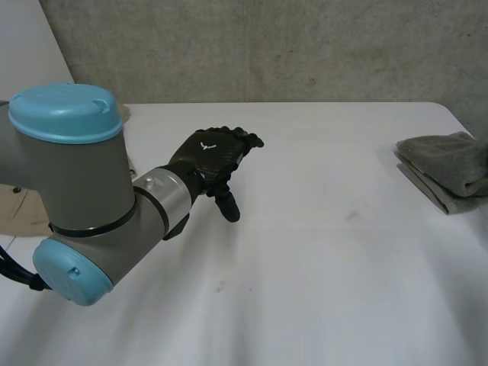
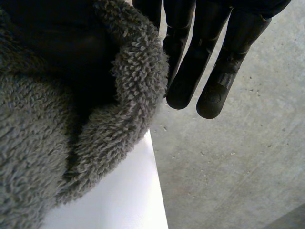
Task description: Fold the laundry.
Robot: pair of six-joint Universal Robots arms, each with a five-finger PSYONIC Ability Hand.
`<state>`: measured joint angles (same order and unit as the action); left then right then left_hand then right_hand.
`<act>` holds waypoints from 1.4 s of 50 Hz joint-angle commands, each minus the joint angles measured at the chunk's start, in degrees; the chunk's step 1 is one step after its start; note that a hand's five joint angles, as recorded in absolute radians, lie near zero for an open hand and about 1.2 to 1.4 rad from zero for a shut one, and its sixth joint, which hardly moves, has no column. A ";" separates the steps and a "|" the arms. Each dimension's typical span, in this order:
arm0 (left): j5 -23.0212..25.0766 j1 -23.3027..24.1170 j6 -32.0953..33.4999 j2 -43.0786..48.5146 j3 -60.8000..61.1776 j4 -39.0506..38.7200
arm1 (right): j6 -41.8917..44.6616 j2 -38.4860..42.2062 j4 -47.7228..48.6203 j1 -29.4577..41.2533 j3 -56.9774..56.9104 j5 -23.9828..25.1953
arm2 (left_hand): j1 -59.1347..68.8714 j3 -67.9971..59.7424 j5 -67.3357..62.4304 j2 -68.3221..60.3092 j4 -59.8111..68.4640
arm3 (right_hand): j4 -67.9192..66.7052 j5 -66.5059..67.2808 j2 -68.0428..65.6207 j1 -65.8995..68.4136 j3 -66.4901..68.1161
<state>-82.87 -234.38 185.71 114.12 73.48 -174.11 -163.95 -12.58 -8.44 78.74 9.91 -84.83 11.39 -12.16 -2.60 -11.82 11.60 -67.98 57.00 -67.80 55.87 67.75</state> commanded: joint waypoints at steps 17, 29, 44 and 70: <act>-0.01 -0.02 -0.79 0.05 -0.01 0.00 | 2.84 -2.97 -1.40 0.27 5.20 -6.40 | -1.01 1.78 2.22 1.44 -1.21 | -12.02 13.00 -12.20 24.13 12.25; 0.07 -0.11 -2.11 -0.30 0.17 0.09 | -0.58 -13.68 -3.51 0.01 19.34 -5.35 | -1.01 1.78 2.22 1.44 -1.21 | 57.98 -57.00 57.80 -45.87 -57.75; 0.07 -1.25 -2.20 -3.38 0.96 0.00 | 16.00 -31.36 -8.87 -8.86 36.49 8.11 | -1.01 1.78 2.22 1.44 -1.21 | 57.98 -57.00 57.80 -45.87 -57.75; 0.43 -19.17 -1.15 -8.04 3.07 -4.39 | 4.61 -50.42 2.28 16.34 44.29 8.27 | -1.39 2.16 2.60 1.82 -1.60 | 57.98 -57.00 57.80 -45.87 -57.75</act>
<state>-82.44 -247.84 183.97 106.17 76.77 -176.83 -151.11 -56.70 -9.85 85.20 42.65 -84.17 11.39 -12.16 -2.61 -11.82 11.60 -13.35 3.45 -12.52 11.62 12.29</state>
